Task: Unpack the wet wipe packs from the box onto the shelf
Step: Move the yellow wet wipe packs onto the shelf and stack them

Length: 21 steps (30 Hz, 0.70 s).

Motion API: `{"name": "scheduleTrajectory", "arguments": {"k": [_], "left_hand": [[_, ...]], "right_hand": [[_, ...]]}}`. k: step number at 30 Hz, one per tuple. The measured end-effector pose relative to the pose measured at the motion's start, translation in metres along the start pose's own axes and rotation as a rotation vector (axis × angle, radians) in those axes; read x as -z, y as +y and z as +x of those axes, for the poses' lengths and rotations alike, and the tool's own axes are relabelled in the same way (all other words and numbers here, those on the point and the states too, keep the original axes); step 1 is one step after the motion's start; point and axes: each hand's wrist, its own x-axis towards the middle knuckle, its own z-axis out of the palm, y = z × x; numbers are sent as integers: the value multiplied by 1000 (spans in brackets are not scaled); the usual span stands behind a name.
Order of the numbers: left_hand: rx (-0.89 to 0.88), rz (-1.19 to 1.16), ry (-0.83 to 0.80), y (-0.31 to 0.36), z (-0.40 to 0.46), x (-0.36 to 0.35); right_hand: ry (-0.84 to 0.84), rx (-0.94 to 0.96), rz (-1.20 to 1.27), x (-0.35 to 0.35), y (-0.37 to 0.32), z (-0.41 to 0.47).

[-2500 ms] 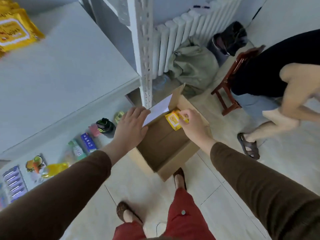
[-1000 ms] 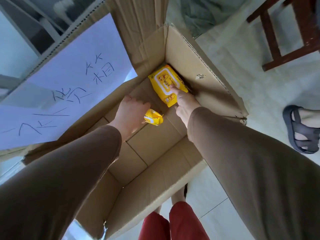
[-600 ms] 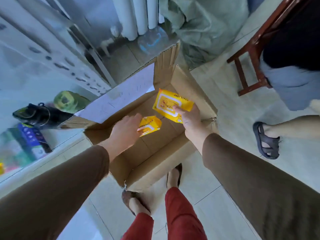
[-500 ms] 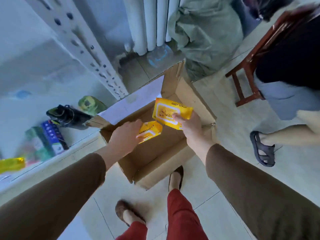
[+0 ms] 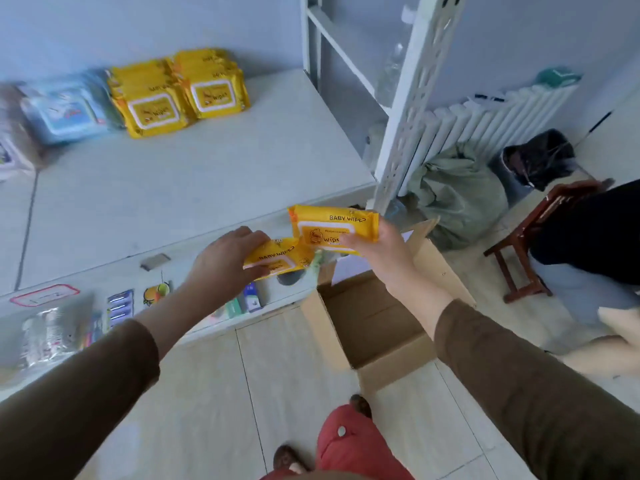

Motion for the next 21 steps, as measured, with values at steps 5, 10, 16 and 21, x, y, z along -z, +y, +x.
{"name": "scheduleTrajectory", "arguments": {"k": [5, 10, 16, 21], "left_hand": [[29, 28, 115, -54, 4, 68], [88, 56, 157, -112, 45, 103], [198, 68, 138, -184, 118, 124], [256, 109, 127, -230, 179, 135]], "right_hand": [[-71, 97, -41, -58, -55, 43], [-87, 122, -25, -112, -83, 116], [-121, 86, -32, -160, -92, 224], [-181, 0, -41, -187, -95, 312]]}}
